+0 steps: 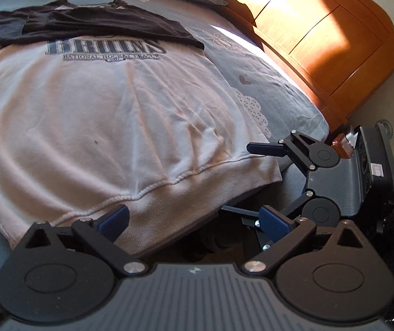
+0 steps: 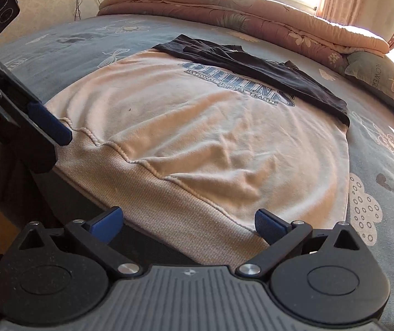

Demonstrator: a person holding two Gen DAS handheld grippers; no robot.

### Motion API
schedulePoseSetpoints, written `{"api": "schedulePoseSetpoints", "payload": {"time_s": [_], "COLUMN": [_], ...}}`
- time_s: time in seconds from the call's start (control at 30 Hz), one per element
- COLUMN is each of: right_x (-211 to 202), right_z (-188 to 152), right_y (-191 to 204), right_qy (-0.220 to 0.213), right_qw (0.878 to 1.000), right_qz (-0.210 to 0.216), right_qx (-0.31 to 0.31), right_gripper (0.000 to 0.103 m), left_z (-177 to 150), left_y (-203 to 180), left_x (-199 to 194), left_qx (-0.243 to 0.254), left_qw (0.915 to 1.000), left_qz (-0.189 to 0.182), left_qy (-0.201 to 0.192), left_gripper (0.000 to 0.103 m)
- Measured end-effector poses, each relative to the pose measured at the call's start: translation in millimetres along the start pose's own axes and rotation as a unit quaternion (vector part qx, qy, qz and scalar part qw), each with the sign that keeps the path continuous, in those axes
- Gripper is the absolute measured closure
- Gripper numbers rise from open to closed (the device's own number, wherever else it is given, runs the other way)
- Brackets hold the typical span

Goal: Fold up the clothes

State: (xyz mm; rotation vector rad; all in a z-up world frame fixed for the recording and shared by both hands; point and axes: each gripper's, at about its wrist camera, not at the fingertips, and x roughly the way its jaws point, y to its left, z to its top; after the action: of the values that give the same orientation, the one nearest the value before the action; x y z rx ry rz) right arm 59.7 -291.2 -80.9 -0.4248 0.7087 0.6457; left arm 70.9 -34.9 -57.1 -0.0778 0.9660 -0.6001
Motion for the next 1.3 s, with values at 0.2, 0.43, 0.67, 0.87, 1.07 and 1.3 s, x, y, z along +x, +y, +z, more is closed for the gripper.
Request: {"api": "schedulePoseSetpoints", "payload": {"time_s": [0.2,0.43,0.67,0.87,1.07,1.3], "right_x": [3.5,17.1,2.3,-8.7,-8.1,7.9], "right_z": [-6.6,-1.5,6.1,12.2,11.1,22.2], "right_y": [11.6,30.5,37.2,28.2,35.9,52.4], "right_qy": [0.030,0.023,-0.006,-0.031,-0.031,-0.053], "right_qw": [0.989,0.977,0.973,0.978,0.979,0.980], "right_qz": [-0.033,-0.032,-0.044,-0.056,-0.021,-0.010], "right_qx": [-0.141,-0.210,-0.225,-0.199,-0.201,-0.193], "right_gripper": [0.000,0.000,0.000,0.000,0.000,0.000], "left_z": [-8.8,-22.4,-26.5,-27.0,-18.3,-10.0], "left_y": [-33.2,-40.2,-46.4,-48.2,-46.5,-44.8], "left_x": [12.6,43.2,47.7,39.5,28.2,18.5], "left_qx": [0.217,0.270,0.291,0.297,0.274,0.262], "left_qw": [0.9690,0.9478,0.9316,0.9244,0.9289,0.9334], "left_qz": [0.114,0.159,0.213,0.239,0.249,0.245], "left_qy": [0.033,0.060,0.048,0.024,-0.006,-0.021], "left_gripper": [0.003,0.003,0.003,0.003,0.003,0.003]}}
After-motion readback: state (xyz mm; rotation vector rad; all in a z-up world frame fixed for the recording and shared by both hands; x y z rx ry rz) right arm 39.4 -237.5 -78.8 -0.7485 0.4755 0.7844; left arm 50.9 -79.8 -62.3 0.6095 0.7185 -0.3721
